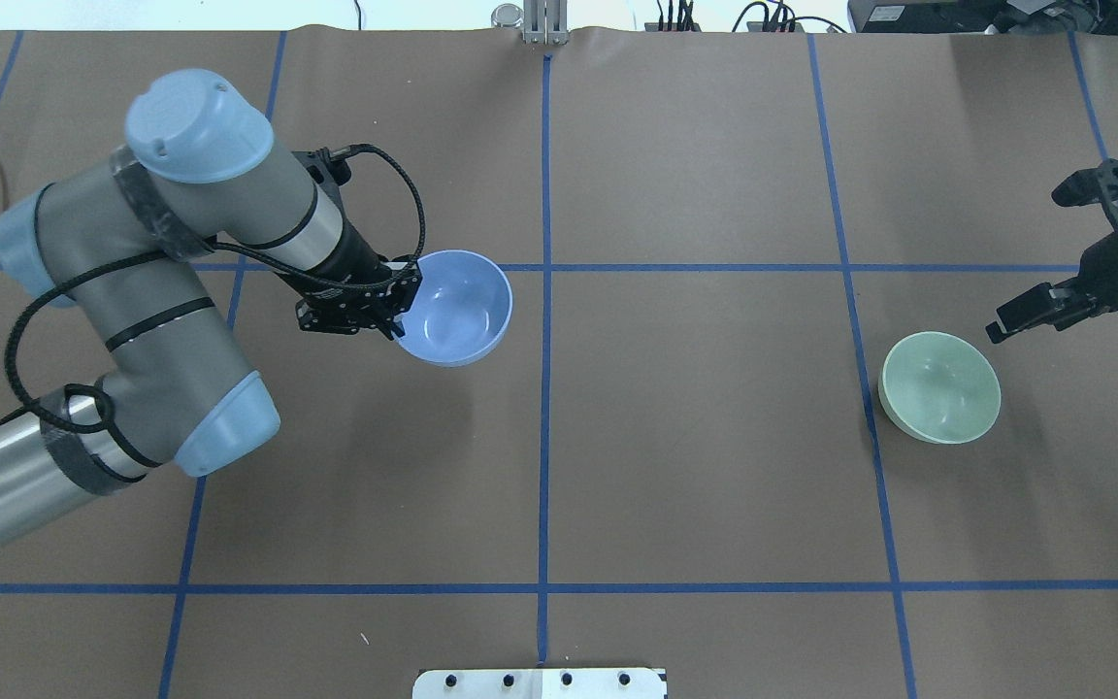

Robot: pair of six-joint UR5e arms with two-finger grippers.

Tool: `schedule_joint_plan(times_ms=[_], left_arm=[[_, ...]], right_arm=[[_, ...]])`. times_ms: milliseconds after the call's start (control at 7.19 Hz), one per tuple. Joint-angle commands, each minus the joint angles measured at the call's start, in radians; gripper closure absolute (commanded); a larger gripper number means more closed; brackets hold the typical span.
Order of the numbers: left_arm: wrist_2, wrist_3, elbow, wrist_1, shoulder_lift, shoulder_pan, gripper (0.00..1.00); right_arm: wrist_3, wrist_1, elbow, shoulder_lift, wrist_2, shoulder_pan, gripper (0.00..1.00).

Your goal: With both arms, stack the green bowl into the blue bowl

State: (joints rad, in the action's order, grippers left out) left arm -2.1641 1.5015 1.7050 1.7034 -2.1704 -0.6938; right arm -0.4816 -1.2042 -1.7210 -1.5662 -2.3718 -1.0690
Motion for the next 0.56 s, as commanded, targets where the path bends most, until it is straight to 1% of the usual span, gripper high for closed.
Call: schedule_joint_plan(times_ms=[0, 139, 417], left_arm=[[0.068, 0.066, -0.135, 0.001, -0.137, 0.059, 0.97], [0.114, 0.08, -0.198, 0.008, -0.191, 0.091, 0.97], [0.121, 0.08, -0.234, 0.018, -0.203, 0.103, 0.97]], right_arm=[[-0.026, 0.032, 0.017, 0.0, 0.0, 0.017, 0.02], [-0.044, 0.034, 0.012, 0.0, 0.0, 0.024, 0.02], [-0.048, 0.034, 0.011, 0.002, 0.0, 0.026, 0.02]])
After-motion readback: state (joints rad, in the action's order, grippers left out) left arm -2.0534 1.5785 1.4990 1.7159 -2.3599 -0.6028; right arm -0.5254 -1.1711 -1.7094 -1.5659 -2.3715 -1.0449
